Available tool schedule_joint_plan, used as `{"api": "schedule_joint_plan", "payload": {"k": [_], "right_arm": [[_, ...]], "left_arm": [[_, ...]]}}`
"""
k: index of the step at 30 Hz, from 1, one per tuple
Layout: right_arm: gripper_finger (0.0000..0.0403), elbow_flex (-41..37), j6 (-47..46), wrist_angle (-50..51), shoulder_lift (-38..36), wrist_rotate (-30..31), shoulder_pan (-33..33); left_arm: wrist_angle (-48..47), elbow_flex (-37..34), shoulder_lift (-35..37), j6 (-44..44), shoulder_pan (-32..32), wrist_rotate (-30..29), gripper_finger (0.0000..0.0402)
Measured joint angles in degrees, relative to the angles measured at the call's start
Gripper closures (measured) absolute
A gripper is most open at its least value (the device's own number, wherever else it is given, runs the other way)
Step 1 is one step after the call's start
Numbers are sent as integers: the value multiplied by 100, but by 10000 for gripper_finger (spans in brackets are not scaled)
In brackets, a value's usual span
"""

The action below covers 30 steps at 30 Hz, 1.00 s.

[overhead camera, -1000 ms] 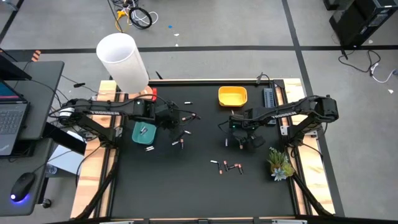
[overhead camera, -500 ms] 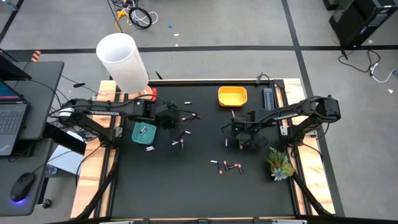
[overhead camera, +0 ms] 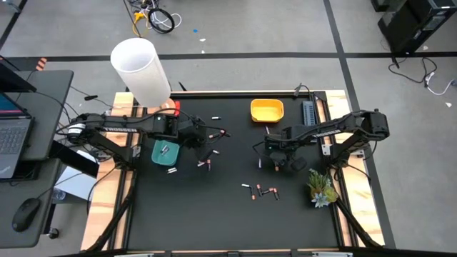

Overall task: Sort batteries
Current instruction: Put the black battery into the yellow bin

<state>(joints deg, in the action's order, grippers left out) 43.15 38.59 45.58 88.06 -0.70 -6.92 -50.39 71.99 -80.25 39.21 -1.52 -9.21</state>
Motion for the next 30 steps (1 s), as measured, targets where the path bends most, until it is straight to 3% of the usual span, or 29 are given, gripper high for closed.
{"api": "schedule_joint_plan", "payload": {"k": [6, 18, 30], "right_arm": [[360, 285, -99, -9, 10, -218, -69], [360, 1164, -267, 151, 1, 215, -546], [360, 2128, -258, -41, -5, 797, -2081]], "left_arm": [[-7, 0, 0, 1, -39, -2, 245], [-11, 0, 0, 4, 7, 55, 245], [2, 0, 0, 104, 9, 101, 245]]}}
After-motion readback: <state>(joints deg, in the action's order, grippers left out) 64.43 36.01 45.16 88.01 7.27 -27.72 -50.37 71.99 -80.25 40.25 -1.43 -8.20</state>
